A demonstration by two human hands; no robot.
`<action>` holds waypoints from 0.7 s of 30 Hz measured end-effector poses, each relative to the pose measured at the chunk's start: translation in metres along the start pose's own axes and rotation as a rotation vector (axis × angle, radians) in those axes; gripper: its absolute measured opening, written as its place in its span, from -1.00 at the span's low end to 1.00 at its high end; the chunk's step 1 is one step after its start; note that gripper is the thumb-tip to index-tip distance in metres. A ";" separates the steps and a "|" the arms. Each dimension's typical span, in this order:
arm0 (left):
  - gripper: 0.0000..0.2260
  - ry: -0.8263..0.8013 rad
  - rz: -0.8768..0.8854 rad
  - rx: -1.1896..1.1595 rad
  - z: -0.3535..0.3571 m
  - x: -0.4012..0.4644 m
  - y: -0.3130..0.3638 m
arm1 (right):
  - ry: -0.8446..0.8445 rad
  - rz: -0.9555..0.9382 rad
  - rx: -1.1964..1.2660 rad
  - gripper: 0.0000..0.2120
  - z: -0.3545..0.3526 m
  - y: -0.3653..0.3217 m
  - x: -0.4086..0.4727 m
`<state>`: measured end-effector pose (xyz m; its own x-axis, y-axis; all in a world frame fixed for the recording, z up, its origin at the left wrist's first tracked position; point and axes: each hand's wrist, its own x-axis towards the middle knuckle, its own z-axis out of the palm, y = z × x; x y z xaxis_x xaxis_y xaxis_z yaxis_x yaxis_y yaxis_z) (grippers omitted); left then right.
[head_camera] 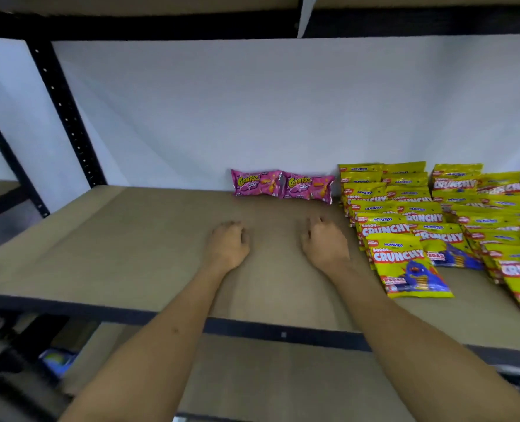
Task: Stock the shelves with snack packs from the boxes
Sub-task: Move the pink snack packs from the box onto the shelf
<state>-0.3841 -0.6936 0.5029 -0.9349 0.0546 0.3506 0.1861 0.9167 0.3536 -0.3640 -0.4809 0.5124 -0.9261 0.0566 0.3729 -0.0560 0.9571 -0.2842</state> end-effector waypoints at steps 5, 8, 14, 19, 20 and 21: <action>-0.73 -0.029 0.042 0.028 -0.016 -0.056 0.016 | -0.092 -0.088 0.028 -0.75 -0.030 0.004 -0.059; -0.71 -0.033 0.047 0.065 -0.035 -0.085 0.035 | -0.120 -0.148 0.075 -0.80 -0.057 0.003 -0.082; -0.61 0.311 0.117 0.174 -0.047 -0.176 0.076 | 0.078 -0.300 0.046 -0.68 -0.084 0.006 -0.160; -0.45 0.249 0.084 0.086 -0.004 -0.269 0.092 | 0.102 -0.438 0.104 -0.46 -0.066 0.051 -0.261; -0.44 0.181 0.064 0.061 0.007 -0.290 0.091 | 0.006 -0.410 0.149 -0.45 -0.057 0.062 -0.284; -0.45 0.084 0.026 0.020 0.019 -0.310 0.088 | -0.110 -0.367 0.191 -0.44 -0.049 0.072 -0.305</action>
<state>-0.0836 -0.6228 0.4086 -0.9010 0.0462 0.4313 0.2037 0.9230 0.3266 -0.0672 -0.4151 0.4209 -0.8657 -0.3185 0.3862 -0.4477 0.8379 -0.3124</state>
